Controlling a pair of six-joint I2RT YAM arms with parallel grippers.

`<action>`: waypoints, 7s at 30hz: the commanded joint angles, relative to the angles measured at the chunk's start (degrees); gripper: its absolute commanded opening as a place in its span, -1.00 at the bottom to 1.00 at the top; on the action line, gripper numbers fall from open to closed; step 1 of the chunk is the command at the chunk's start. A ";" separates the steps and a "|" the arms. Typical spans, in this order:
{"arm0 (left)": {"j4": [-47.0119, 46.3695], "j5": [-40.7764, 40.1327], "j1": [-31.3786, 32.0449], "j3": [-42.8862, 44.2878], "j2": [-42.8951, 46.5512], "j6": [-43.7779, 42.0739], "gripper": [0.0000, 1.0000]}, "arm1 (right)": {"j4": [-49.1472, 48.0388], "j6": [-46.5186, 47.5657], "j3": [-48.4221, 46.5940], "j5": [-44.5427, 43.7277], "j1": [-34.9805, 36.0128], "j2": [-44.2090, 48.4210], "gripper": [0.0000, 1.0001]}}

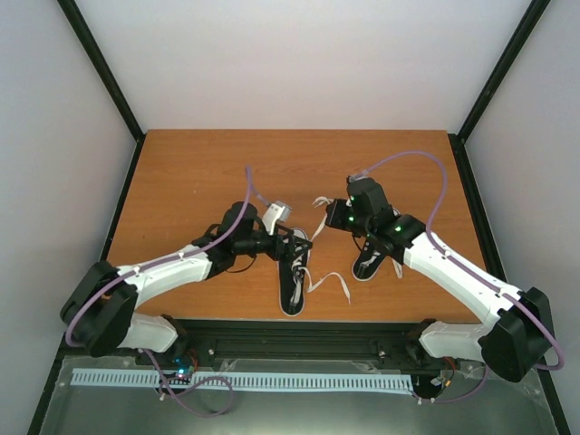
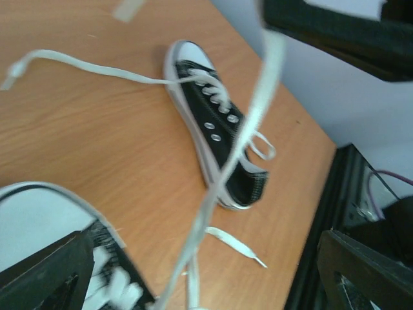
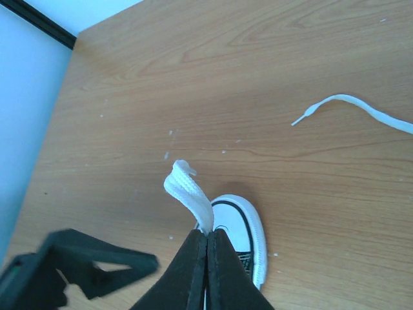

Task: Tie the shoes
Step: Cross the shoelace with the shoelace.

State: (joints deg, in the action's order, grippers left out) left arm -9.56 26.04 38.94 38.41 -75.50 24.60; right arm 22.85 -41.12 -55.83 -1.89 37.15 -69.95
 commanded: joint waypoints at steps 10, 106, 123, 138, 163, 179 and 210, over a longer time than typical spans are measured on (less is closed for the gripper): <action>-9.75 4.45 3.29 7.24 -13.21 -2.65 0.71 | -4.18 -4.74 -1.40 2.66 -0.31 0.33 -0.94; 0.32 11.56 2.03 7.15 -12.97 -2.63 -0.79 | 1.18 7.83 13.33 -8.88 0.92 3.40 -0.94; 3.08 11.69 2.71 12.34 -15.88 -4.38 -0.17 | 1.58 12.16 -1.01 -4.99 -0.85 3.09 -0.95; 5.67 10.96 3.85 15.91 -18.48 -6.14 0.09 | 1.02 11.73 -2.16 -1.26 -0.85 4.49 -0.95; 9.72 17.72 6.92 17.33 -18.05 -12.25 -0.84 | 3.25 11.11 -1.37 1.05 -0.85 7.80 -0.94; 7.18 13.28 7.90 8.96 -10.97 -11.64 -0.98 | -9.24 12.72 4.13 8.11 -2.17 1.96 -0.94; 7.08 18.13 0.88 5.27 -7.45 -2.10 -0.96 | -47.01 16.88 21.19 45.59 -8.04 -2.77 1.00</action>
State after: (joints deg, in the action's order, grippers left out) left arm -3.09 39.59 40.10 40.84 -82.17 21.45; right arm -15.29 -26.57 -35.70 34.15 27.97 -74.22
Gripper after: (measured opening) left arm 0.022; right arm 0.997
